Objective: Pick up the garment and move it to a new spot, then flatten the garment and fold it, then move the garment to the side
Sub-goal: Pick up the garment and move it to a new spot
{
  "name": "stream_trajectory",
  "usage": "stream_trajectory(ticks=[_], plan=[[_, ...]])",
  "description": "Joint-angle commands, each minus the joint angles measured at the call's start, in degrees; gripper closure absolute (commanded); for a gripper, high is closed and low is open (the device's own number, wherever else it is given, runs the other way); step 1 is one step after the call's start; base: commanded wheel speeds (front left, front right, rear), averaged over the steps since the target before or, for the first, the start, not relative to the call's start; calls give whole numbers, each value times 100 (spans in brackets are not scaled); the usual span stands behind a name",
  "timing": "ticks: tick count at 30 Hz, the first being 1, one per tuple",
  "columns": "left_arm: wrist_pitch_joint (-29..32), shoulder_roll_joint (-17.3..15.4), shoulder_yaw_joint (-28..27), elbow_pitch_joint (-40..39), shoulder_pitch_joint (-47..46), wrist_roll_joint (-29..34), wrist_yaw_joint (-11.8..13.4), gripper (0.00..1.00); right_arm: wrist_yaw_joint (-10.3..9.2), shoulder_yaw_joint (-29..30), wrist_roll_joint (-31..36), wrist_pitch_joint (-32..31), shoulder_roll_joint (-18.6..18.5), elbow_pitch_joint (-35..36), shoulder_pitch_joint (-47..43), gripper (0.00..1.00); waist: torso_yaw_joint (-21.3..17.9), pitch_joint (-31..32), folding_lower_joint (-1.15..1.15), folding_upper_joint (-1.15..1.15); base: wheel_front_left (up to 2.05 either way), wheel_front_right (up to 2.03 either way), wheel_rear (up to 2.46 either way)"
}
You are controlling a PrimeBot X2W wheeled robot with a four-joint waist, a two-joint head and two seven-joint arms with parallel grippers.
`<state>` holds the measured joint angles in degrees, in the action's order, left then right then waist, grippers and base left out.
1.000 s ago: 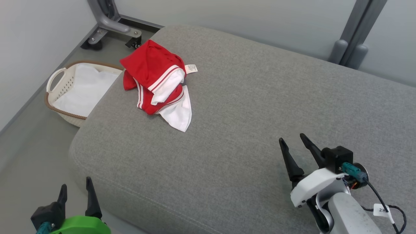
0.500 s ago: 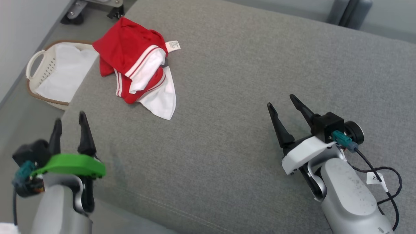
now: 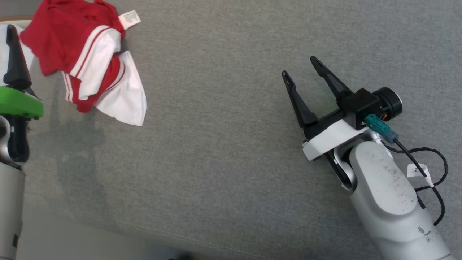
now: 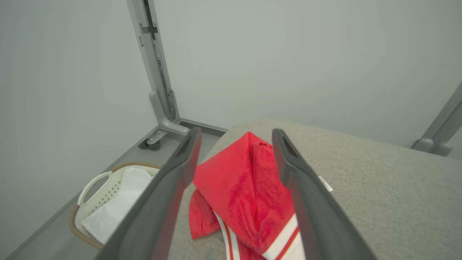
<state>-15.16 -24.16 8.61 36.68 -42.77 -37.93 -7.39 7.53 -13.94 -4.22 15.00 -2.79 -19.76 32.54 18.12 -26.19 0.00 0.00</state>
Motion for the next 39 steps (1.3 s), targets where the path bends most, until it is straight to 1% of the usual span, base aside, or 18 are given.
stream_trajectory(ticks=[1,5,9,12,14,17,18,19,21,26,30,33,37,39], plan=[[3,-182,150,169,-221,-196,-15,0,-10,-31,-21,24,-26,112,102,0,-546,-527,0,0,0,0,0],[164,-532,751,550,-575,-676,-15,0,-10,-72,5,24,-26,303,194,0,-756,-713,0,0,0,0,0],[452,-742,1247,798,-771,-1199,-15,0,-10,-74,40,24,-24,419,240,0,-907,-848,0,0,0,0,0],[763,-805,1530,1068,-820,-1548,-14,0,-10,-71,48,24,-24,464,252,0,-992,-916,0,0,0,0,0],[1009,-764,1674,1260,-822,-1821,-14,0,-10,-49,57,23,-28,479,247,0,-1026,-938,0,0,0,0,0],[1293,-699,1898,1503,-757,-2064,-15,0,-10,-2,62,11,-38,462,208,0,-1057,-932,0,0,0,0,0],[1280,-692,1966,1537,-738,-2096,-15,36,-10,10,64,11,-41,453,192,0,-1061,-918,0,0,0,0,0],[1190,-680,2006,1559,-721,-2156,-15,100,-10,30,67,11,-43,445,173,0,-1062,-898,0,0,0,0,0],[1016,-719,2158,1585,-722,-2101,-15,100,-10,54,91,11,-40,461,139,0,-1057,-834,0,0,0,0,0],[348,-888,2378,1518,-976,-2046,-16,100,-10,131,-43,12,-33,471,15,0,-1050,-551,0,0,0,0,0],[95,-1047,2522,1363,-1143,-1932,-16,100,-10,150,-178,13,-24,487,-94,0,-1109,-265,0,0,0,0,0],[10,-1101,2551,1139,-1283,-1802,-16,100,-10,174,-277,13,-24,514,-248,0,-1200,-12,0,0,0,0,0],[-18,-993,2476,608,-1469,-1534,-16,100,-10,259,-429,13,-25,557,-469,0,-1387,295,0,0,0,0,0],[-7,-922,2434,309,-1464,-1327,-16,100,-10,258,-513,14,-24,565,-580,0,-1551,433,0,0,0,0,0]])
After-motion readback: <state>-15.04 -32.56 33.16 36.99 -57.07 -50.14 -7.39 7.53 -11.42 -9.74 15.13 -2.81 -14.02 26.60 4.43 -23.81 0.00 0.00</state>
